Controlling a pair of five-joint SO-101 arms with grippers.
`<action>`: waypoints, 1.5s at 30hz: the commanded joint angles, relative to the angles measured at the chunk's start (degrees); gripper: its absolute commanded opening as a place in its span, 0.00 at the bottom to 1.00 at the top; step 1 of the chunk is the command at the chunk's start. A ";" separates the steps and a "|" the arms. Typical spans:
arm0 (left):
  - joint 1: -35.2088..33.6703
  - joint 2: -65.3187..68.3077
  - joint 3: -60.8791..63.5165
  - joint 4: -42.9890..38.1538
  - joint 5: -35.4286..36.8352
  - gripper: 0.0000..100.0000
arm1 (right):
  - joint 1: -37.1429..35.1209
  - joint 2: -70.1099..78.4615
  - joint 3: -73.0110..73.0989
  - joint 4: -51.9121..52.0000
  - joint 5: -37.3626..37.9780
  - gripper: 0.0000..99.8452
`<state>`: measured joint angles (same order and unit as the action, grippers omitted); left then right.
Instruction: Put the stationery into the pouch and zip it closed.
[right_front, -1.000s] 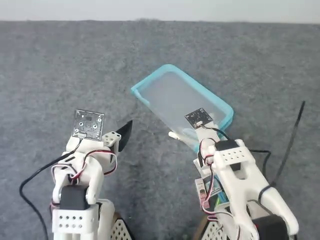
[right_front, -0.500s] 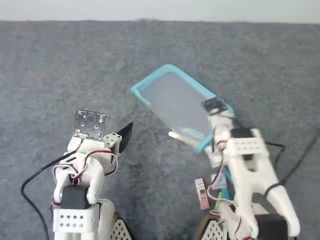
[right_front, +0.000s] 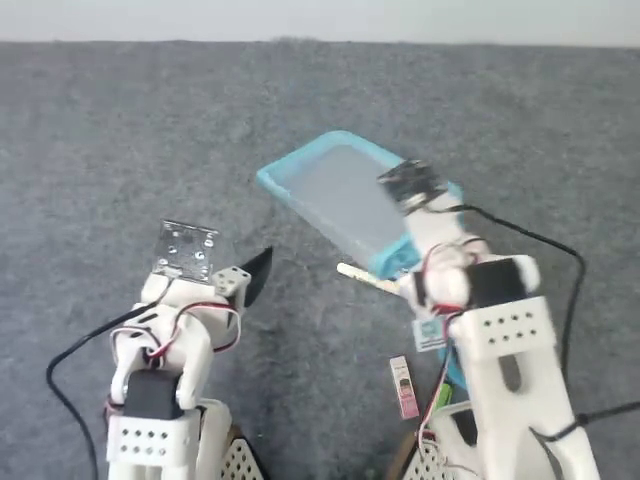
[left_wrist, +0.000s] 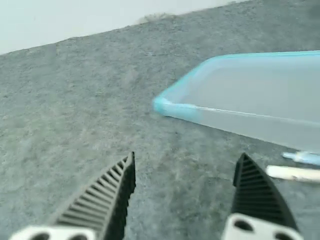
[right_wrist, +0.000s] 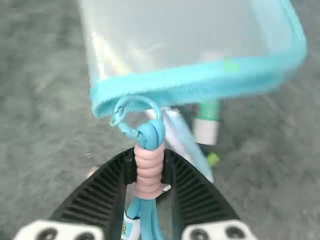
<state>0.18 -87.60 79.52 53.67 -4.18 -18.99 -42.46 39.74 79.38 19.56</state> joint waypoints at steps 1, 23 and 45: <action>5.01 -0.79 -1.01 1.41 -0.62 0.32 | -6.90 -1.10 -3.96 0.57 1.23 0.01; 8.00 -0.88 -3.21 5.36 -2.81 0.36 | -11.12 12.53 -17.23 -0.84 -3.78 0.01; 11.43 -0.88 -0.31 0.62 -2.90 0.36 | -16.66 22.46 -27.78 1.10 -6.07 0.01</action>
<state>11.16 -87.60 79.52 57.89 -6.81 -34.46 -19.08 15.65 79.56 13.76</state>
